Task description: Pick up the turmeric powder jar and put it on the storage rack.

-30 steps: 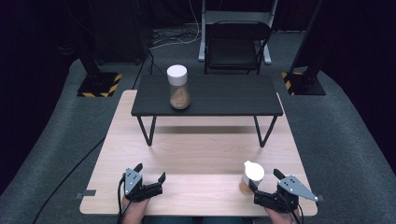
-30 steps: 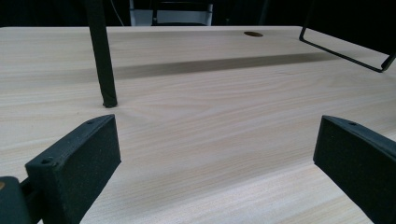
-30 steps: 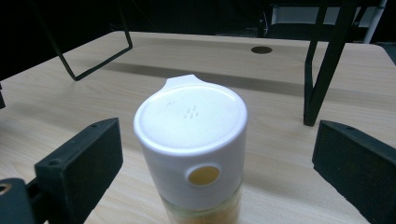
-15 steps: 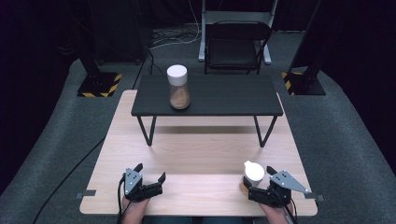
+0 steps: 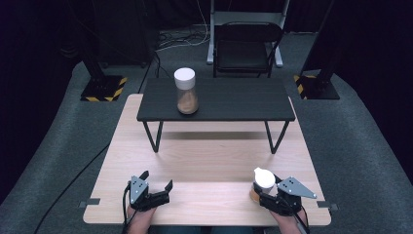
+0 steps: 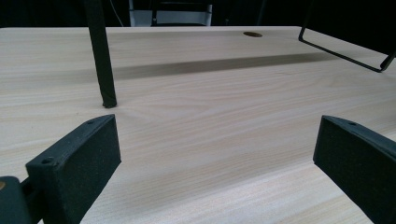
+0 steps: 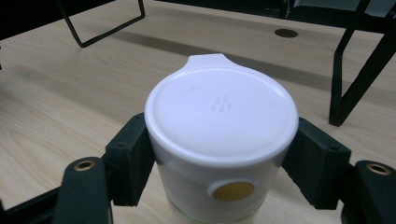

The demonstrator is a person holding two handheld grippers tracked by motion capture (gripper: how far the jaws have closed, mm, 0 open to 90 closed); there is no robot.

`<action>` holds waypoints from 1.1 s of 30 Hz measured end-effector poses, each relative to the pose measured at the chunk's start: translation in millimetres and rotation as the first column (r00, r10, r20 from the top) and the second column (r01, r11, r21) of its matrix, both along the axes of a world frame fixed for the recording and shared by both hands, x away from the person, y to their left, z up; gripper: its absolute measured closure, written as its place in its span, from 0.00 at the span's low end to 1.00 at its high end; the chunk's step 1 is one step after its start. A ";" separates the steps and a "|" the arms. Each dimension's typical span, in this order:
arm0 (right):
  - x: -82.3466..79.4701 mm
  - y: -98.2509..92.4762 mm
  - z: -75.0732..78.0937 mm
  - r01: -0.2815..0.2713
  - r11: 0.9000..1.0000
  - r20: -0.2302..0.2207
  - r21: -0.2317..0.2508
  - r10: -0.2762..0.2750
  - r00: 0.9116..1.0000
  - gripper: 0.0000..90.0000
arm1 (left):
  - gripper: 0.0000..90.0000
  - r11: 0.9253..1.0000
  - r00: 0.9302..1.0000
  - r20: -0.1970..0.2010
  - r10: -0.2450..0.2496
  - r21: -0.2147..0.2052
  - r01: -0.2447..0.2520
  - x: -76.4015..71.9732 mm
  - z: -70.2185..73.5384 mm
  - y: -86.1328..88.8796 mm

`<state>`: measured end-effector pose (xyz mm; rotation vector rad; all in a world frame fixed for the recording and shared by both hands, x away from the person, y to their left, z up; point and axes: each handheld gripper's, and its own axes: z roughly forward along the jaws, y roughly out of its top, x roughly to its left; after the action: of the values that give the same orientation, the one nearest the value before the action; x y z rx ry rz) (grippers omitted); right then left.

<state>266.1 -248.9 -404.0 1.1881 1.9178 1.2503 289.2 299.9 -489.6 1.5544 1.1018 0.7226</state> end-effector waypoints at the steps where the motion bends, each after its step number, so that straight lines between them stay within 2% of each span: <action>1: 0.0 -0.1 -0.1 -0.001 1.000 0.000 0.001 0.001 1.000 0.33 | 0.00 1.000 1.000 0.000 0.001 0.000 -0.001 0.0 0.0 -0.1; 12: 0.8 -1.9 3.9 -0.015 1.000 0.005 0.003 0.015 1.000 0.33 | 0.00 1.000 1.000 0.003 0.002 -0.002 -0.002 -0.6 -0.6 -0.2; 19: -0.9 0.3 8.1 -0.032 0.999 0.021 -0.017 0.032 0.999 0.33 | 0.00 1.000 1.000 0.004 0.002 -0.001 -0.002 -0.7 -0.5 -0.3; 27: -2.7 5.6 22.0 -0.067 0.997 0.046 -0.041 0.069 0.997 0.33 | 0.00 1.000 1.000 0.003 0.003 -0.002 -0.003 -0.7 -0.6 -0.3; 33: -2.7 8.0 35.8 -0.095 0.995 0.061 -0.033 0.097 0.993 0.33 | 0.00 1.000 1.000 0.003 0.002 -0.002 -0.002 -0.7 -0.6 -0.1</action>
<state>263.4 -240.9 -368.1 1.0406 1.9610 1.2881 288.5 299.8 -490.1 1.5503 1.1016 0.7251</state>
